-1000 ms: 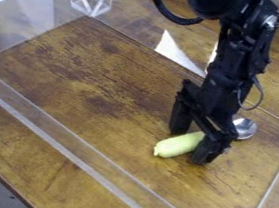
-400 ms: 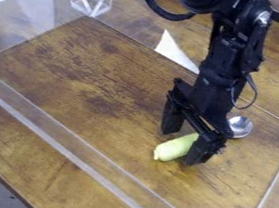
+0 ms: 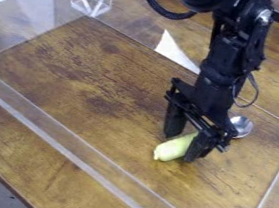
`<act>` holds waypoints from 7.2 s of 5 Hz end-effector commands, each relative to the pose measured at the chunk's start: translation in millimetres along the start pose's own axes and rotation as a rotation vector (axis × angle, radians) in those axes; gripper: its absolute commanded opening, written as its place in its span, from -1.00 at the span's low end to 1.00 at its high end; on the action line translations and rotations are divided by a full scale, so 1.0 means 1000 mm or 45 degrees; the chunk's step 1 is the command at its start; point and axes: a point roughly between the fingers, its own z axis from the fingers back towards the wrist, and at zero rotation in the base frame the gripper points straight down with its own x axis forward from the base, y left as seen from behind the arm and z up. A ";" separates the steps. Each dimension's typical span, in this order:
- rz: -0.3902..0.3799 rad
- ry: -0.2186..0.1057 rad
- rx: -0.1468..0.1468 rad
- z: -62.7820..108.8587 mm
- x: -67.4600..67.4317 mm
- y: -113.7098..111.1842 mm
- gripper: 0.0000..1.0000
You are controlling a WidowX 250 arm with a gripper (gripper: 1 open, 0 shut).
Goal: Move the green spoon to the left
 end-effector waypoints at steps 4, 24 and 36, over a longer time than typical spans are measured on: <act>-0.023 -0.150 0.013 0.061 -0.002 0.011 -1.00; 0.152 -0.336 0.300 0.117 -0.083 0.070 -1.00; 0.465 -0.592 0.448 0.098 -0.136 0.207 -1.00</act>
